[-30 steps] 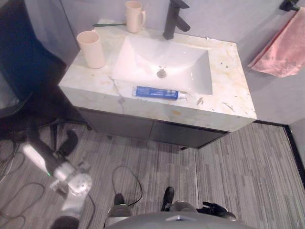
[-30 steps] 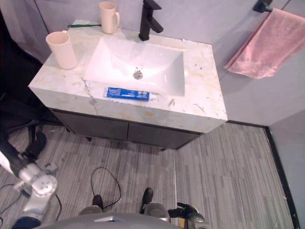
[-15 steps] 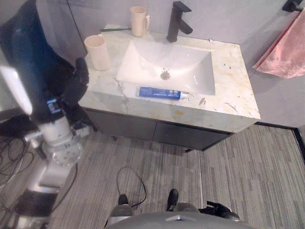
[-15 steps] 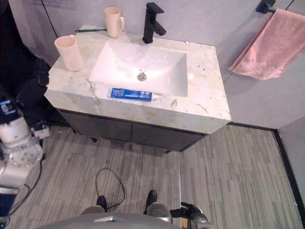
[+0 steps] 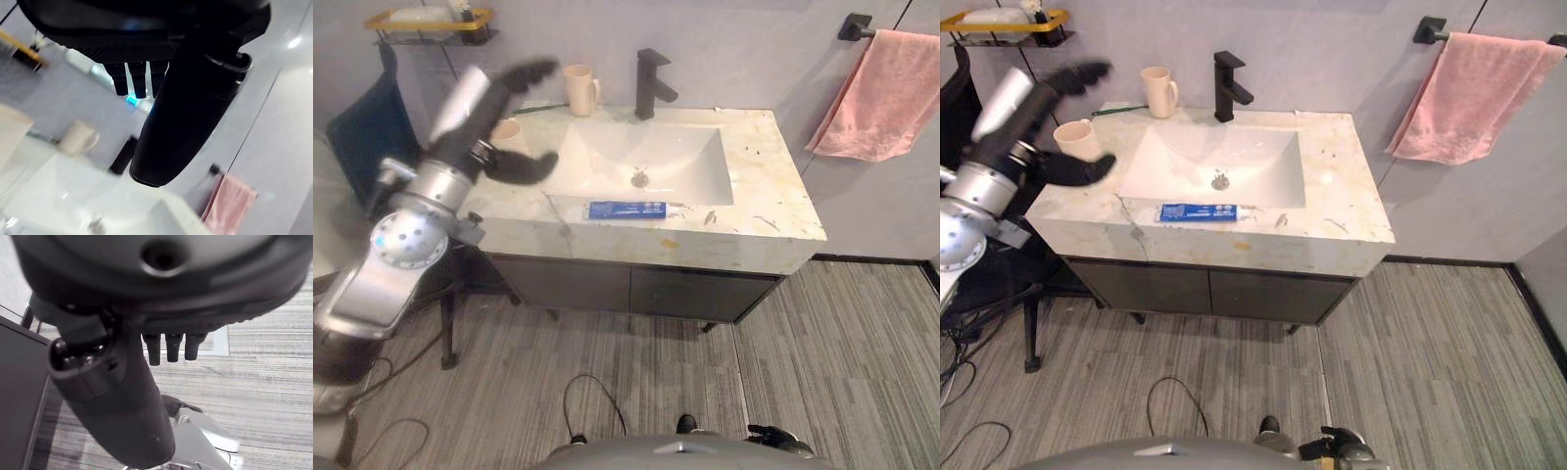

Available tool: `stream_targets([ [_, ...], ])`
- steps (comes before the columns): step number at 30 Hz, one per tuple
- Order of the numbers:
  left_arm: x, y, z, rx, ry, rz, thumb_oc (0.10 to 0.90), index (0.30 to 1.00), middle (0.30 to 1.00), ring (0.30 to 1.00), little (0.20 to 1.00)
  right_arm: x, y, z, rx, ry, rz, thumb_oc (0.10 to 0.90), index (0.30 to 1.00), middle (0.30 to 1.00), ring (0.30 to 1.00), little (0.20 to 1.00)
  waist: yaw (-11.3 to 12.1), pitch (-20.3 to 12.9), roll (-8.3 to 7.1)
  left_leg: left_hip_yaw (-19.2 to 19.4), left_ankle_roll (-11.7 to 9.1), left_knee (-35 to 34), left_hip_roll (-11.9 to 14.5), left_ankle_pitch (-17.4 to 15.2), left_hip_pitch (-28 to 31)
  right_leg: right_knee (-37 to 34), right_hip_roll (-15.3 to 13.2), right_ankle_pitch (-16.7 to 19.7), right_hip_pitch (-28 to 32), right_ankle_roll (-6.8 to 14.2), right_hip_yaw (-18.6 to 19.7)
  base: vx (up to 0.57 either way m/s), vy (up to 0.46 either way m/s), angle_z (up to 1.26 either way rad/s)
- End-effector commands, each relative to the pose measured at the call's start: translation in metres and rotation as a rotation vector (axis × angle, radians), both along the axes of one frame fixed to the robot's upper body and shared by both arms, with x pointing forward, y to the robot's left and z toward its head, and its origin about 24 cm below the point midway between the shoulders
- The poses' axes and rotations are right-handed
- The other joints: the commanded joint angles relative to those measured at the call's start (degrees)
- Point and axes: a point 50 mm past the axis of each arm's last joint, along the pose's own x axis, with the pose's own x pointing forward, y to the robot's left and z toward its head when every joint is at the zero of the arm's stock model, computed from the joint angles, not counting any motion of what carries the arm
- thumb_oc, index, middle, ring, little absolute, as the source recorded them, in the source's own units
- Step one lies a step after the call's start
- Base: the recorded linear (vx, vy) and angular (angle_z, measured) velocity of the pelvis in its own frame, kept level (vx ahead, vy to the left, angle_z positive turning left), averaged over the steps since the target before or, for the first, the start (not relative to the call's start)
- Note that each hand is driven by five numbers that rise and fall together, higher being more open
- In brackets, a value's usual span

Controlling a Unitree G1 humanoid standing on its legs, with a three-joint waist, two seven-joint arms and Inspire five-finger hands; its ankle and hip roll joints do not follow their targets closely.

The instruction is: Organize the bathroom.

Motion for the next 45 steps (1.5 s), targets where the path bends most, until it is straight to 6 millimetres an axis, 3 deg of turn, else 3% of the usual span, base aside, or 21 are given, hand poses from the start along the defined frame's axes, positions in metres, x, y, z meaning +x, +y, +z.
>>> stream_targets([
  [1, 0.008, -0.003, 0.077, 0.022, -0.158, -0.084, 0.800, 0.900, 0.900, 0.900, 0.900, 0.019, -0.011, 0.006, -0.030, 0.008, 0.044, 0.800, 0.900, 0.900, 0.900, 0.900, 0.21, -0.03, 4.59, -0.53, -2.36, 0.30, -1.85, -4.63, 2.09, 2.84, 1.01, -9.29, 3.00, 6.70, 2.41, 0.02, 0.016, -0.07],
  [6, 0.015, -0.002, 0.073, 0.070, -0.010, -0.134, 0.800, 0.900, 0.900, 0.900, 0.900, 0.018, -0.015, 0.007, -0.040, 0.019, 0.062, 0.800, 0.900, 0.900, 0.900, 0.900, 0.01, -0.26, 4.99, -0.24, -2.28, 0.30, -2.03, -4.60, 2.26, 2.81, 1.24, -9.47, 3.17, 6.60, 2.64, 0.01, 0.004, -0.02],
  [22, 0.022, -0.018, 0.064, 0.066, 0.187, -0.212, 0.800, 0.900, 0.900, 0.900, 0.900, 0.014, -0.017, 0.006, -0.036, 0.040, 0.058, 0.800, 0.900, 0.900, 0.900, 0.900, -0.62, -0.71, 5.62, 0.19, -1.95, 0.51, -2.48, -4.88, 2.68, 3.01, 1.99, -10.23, 3.66, 6.24, 3.23, 0.00, -0.001, -0.01],
  [45, 0.028, -0.018, 0.050, 0.138, 0.295, -0.146, 0.800, 0.900, 0.900, 0.900, 0.900, 0.008, -0.018, 0.005, -0.026, 0.043, 0.025, 0.800, 0.900, 0.900, 0.900, 0.900, -1.43, -0.65, 5.81, 0.73, -1.90, 0.65, -2.79, -4.77, 2.55, 2.47, 2.52, -10.23, 3.90, 6.01, 3.53, 0.00, 0.000, -0.01],
])
